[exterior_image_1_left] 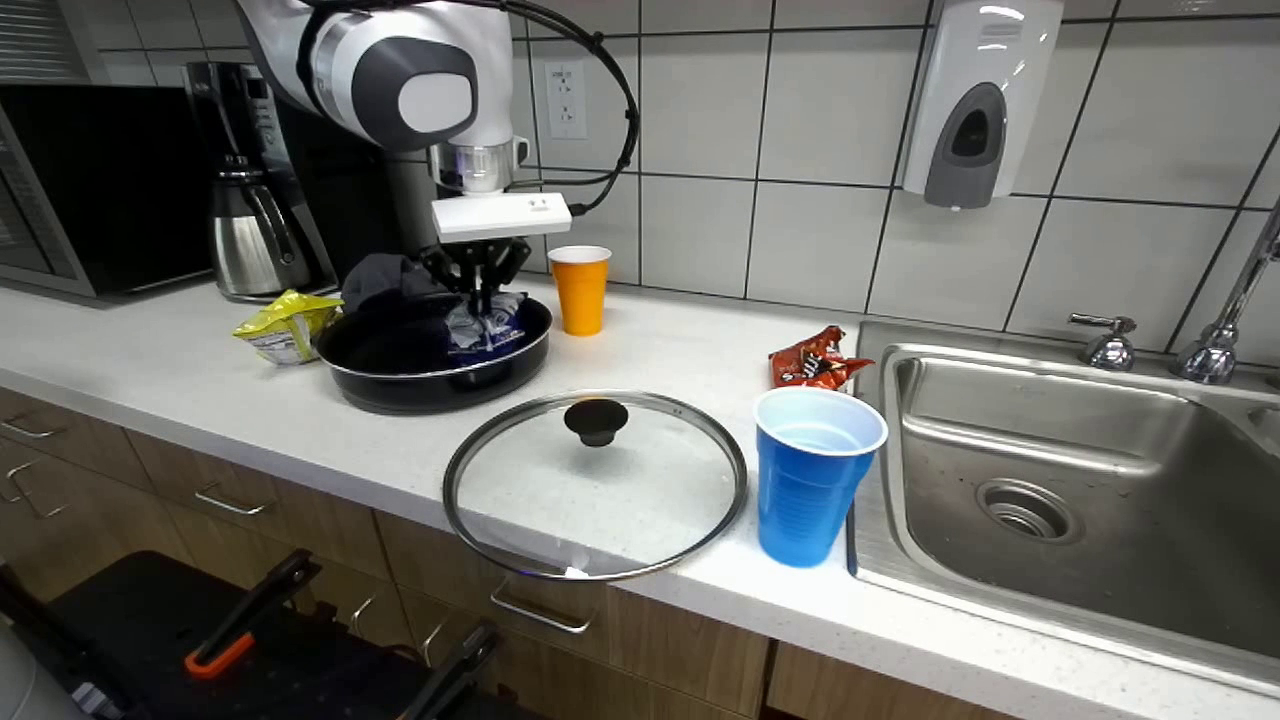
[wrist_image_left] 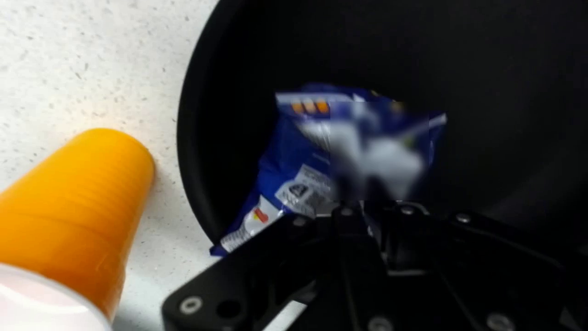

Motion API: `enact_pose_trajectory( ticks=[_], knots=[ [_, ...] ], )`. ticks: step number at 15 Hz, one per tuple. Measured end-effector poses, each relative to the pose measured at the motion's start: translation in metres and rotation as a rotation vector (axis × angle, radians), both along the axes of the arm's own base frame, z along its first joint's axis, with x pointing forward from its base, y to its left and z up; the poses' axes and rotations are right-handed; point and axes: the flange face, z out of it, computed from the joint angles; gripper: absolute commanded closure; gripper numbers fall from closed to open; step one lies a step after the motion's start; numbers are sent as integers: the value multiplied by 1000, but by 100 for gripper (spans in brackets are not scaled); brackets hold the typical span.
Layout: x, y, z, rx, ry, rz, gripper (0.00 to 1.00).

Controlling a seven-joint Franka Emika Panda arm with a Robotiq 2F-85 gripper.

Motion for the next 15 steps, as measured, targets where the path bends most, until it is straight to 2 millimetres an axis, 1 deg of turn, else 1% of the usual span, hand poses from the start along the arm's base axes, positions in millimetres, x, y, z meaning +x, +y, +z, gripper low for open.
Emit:
enact_pose_trajectory(
  ticks=[1,4,5,7,8,11,15],
  knots=[
    [1,-2,1,1,-3,-4,45],
    [6,-10,7,3,-17,-21,24],
    [8,-14,11,3,-24,-29,16],
    [12,-24,19,5,-41,-51,1],
    [13,-29,23,6,-48,-64,0],
    [16,-47,36,-3,-71,-102,0],
    [17,-72,46,-47,-82,-146,0]
  ],
)
